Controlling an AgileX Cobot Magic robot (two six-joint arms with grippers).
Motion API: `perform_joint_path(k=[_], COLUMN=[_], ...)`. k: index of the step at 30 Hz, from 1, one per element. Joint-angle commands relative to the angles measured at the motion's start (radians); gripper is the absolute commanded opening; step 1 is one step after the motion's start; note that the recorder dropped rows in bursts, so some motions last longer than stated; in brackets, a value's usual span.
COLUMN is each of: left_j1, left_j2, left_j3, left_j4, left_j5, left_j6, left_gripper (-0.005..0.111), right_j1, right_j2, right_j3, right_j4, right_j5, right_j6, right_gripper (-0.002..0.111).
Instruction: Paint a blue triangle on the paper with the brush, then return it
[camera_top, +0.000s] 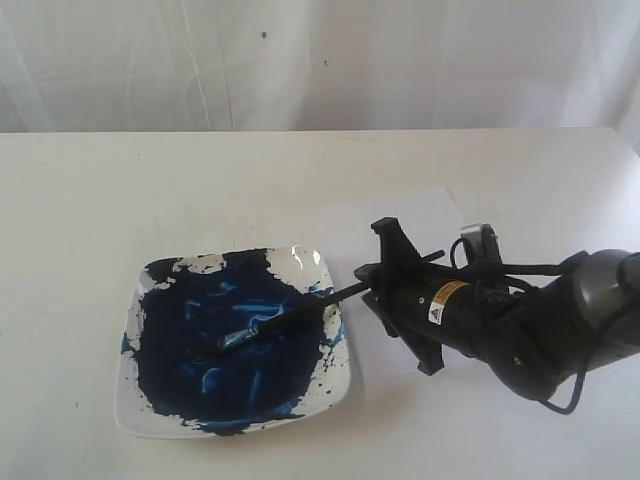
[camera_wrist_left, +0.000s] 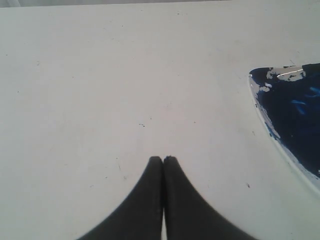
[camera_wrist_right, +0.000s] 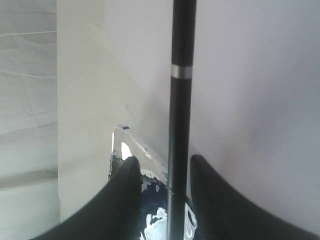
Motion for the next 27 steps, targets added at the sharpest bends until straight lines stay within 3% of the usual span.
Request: perform_joint_path(k=[1, 27], left_j1=[0.003, 0.003], left_j2=[-0.004, -0.004], left_j3=[0.003, 0.003], left_j4=[-0.01, -0.01], left_j5=[-0.003, -0.003], left_j6=[-0.001, -0.001], left_gripper=[0.0, 0.0], right_j1=[0.001, 0.001], right_j2=[0.022, 0.118], right_j3=[-0.02, -0.093], right_j4=[0.002, 0.002], right_j5=[-0.032, -0.049], right_j6=[0.001, 0.004], right_gripper=[0.032, 0.032])
